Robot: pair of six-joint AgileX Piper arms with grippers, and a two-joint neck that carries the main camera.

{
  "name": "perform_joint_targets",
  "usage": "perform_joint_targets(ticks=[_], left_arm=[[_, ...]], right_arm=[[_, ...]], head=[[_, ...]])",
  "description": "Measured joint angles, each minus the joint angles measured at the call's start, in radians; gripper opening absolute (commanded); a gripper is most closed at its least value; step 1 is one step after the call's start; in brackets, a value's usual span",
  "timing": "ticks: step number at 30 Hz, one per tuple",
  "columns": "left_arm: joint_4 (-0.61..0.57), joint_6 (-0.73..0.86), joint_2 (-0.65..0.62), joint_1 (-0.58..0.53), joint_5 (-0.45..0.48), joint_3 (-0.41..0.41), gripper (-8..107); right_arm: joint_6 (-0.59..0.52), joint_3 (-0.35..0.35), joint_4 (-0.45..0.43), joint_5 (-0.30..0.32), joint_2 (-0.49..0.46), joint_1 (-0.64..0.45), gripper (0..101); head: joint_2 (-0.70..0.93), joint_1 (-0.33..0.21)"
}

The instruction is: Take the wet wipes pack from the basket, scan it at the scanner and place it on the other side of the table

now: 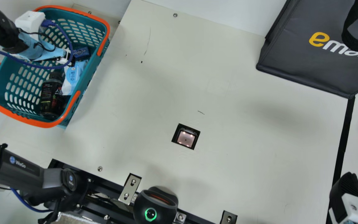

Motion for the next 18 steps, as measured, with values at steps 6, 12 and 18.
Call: perform_joint_targets(ticks=[6, 12, 18], left_arm=[[0.052, -0.071, 0.034, -0.01, 0.007, -0.002, 90], [0.094, -0.131, 0.055, -0.016, 0.021, -0.002, 90], [0.136, -0.184, 0.07, -0.016, 0.04, -0.001, 90]], right_arm=[[0.0, 0.0, 0.0, 0.0, 0.0, 0.0, 95], [0.0, 0.0, 0.0, 0.0, 0.0, 0.0, 95], [0.0, 0.0, 0.0, 0.0, 0.0, 0.0, 95]], head=[[0.0, 0.0], [0.0, 0.0], [0.0, 0.0]])
